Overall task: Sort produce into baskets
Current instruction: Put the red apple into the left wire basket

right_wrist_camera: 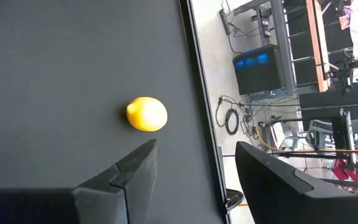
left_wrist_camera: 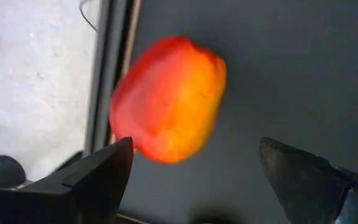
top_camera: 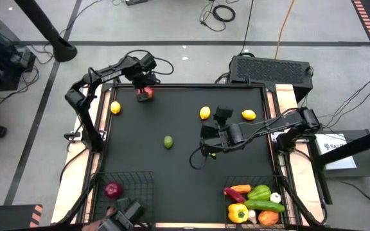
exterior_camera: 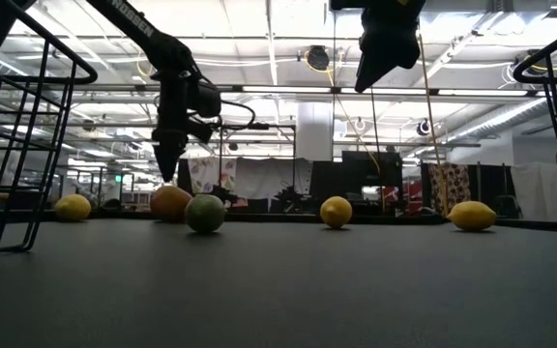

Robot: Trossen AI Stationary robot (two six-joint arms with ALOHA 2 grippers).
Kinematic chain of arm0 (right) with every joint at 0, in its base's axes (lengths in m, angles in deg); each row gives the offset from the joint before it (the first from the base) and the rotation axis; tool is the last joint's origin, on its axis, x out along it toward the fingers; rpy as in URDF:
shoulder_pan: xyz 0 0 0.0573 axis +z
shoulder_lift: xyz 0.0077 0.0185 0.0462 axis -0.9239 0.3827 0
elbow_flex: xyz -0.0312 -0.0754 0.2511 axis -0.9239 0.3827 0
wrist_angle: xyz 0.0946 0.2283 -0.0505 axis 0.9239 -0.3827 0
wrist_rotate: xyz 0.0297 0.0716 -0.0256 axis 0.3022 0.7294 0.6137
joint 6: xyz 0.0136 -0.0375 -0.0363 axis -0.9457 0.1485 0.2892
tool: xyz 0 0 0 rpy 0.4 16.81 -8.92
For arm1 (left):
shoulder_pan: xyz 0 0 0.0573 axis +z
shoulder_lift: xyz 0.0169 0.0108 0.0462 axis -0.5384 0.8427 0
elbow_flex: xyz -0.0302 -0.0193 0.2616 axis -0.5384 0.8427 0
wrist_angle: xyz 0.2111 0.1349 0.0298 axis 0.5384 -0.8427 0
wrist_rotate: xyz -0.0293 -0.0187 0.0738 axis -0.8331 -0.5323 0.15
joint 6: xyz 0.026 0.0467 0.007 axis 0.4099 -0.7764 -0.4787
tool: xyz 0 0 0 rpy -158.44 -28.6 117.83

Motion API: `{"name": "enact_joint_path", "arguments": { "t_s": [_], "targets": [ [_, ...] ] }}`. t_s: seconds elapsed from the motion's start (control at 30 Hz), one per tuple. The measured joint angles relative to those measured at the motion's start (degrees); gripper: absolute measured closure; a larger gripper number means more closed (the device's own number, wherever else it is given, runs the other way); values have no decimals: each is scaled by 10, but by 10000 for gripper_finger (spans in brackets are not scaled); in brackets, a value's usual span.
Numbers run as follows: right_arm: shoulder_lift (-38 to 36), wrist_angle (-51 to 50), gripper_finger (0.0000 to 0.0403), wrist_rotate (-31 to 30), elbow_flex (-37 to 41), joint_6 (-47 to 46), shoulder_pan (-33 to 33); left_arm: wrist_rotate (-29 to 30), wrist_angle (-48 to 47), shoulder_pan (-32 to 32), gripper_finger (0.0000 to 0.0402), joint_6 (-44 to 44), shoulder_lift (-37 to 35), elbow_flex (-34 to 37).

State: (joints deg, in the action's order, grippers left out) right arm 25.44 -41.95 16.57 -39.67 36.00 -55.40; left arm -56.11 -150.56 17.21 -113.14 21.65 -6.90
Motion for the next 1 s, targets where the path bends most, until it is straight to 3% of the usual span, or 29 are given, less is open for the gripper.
{"name": "enact_joint_path", "arguments": {
  "t_s": [0.2, 0.43, 0.67, 1.0],
  "targets": [
    [0, 0, 197, 14, 0, 3, 0, -4, -37, -10, 48, 9, 0, 0],
    [0, 0, 197, 14, 0, 4, 0, 22, 34, -27, 72, -30, -5, 0],
    [0, 0, 197, 14, 0, 4, 0, 36, 43, -15, 97, -30, 19, 0],
    [0, 0, 197, 14, 0, 5, 0, 0, -10, -11, 98, -17, 21, 0]
  ]
}}
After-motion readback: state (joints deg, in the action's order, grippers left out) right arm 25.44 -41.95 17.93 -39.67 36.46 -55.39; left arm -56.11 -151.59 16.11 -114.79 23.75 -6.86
